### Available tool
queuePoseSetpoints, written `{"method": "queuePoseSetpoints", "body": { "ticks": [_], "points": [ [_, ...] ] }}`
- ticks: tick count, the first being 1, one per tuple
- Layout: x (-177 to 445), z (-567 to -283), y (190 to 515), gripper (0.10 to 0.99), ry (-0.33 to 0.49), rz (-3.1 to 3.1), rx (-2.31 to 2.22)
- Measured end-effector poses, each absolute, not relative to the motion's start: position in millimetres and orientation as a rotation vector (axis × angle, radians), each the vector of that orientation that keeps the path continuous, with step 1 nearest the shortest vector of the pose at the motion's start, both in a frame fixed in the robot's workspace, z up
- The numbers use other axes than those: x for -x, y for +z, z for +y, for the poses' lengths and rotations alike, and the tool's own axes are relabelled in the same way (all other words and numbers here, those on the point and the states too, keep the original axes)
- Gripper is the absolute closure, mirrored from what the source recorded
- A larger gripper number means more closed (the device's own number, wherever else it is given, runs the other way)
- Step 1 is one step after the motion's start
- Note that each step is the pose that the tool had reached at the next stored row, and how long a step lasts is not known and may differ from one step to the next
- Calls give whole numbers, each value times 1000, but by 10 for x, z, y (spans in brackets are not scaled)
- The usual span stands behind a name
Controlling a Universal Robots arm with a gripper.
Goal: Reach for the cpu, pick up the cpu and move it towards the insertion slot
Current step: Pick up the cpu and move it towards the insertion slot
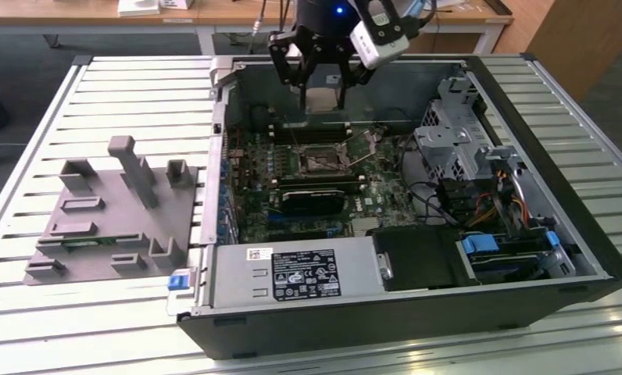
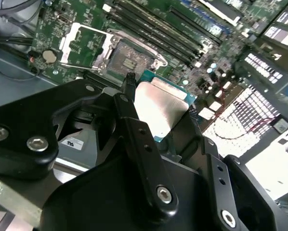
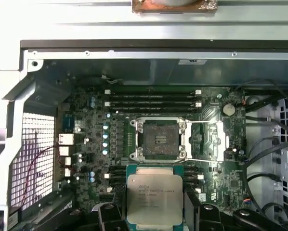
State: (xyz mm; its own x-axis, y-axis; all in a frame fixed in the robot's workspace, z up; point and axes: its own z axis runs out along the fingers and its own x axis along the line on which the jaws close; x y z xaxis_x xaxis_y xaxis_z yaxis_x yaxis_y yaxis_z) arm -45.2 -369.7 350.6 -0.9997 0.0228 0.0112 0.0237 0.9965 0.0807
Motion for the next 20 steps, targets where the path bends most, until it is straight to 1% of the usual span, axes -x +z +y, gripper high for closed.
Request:
{"method": "queuePoseSetpoints", "body": {
  "ticks": [20],
  "points": [
    [-12,-3620,3481,541,-128,-3129,52]
  ]
}}
